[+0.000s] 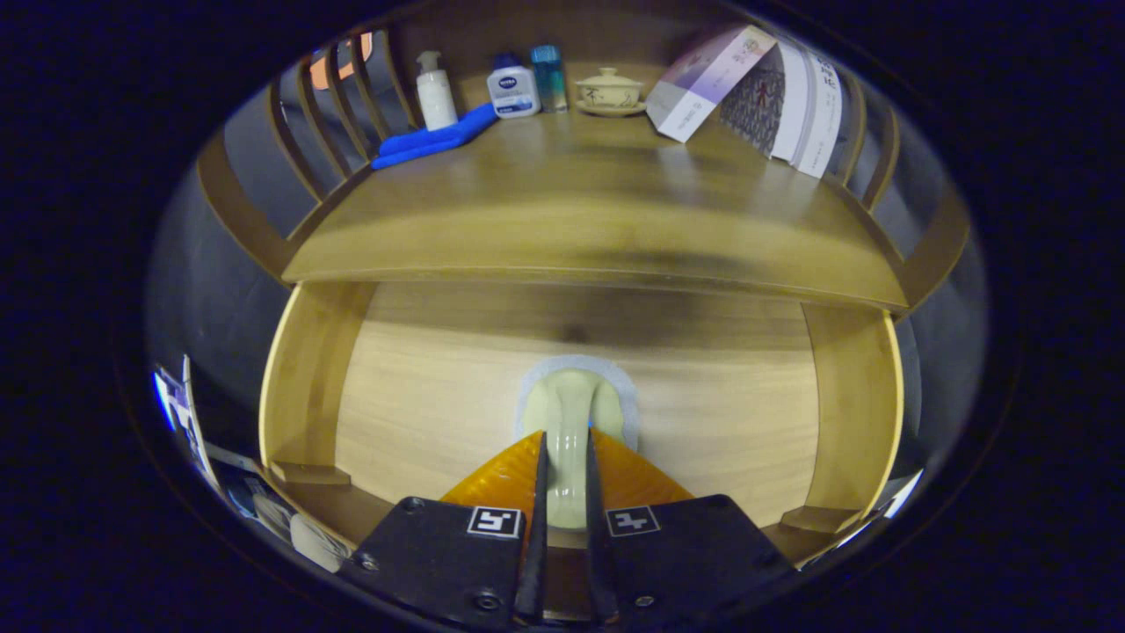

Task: Pull open the drawer, take out the items inside it, and place them on the countertop above the cabinet.

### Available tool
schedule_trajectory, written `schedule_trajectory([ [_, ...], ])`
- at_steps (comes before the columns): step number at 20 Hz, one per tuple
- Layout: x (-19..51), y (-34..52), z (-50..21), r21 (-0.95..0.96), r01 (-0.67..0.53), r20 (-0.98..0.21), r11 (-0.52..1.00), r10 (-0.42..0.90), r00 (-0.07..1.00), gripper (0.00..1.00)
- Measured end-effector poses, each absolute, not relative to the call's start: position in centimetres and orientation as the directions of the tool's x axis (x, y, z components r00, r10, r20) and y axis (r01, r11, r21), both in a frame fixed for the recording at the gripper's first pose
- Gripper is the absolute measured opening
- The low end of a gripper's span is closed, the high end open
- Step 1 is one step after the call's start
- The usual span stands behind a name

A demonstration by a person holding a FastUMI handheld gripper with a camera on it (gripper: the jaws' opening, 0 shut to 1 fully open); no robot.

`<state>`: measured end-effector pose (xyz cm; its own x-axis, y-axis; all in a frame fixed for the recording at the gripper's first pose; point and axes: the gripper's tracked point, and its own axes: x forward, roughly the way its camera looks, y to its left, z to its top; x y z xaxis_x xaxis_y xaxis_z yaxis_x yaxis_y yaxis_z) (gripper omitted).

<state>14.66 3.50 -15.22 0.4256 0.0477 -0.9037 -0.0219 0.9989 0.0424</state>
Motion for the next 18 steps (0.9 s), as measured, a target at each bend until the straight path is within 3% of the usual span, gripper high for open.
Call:
schedule_trajectory([
  [8,15.3,2.8,-7.5,0.066,-0.036,-0.845,0.997,0.075,0.529,0.22],
  [18,25.1,3.5,-3.1,0.1,0.009,-0.816,0.995,0.077,0.573,0.22],
])
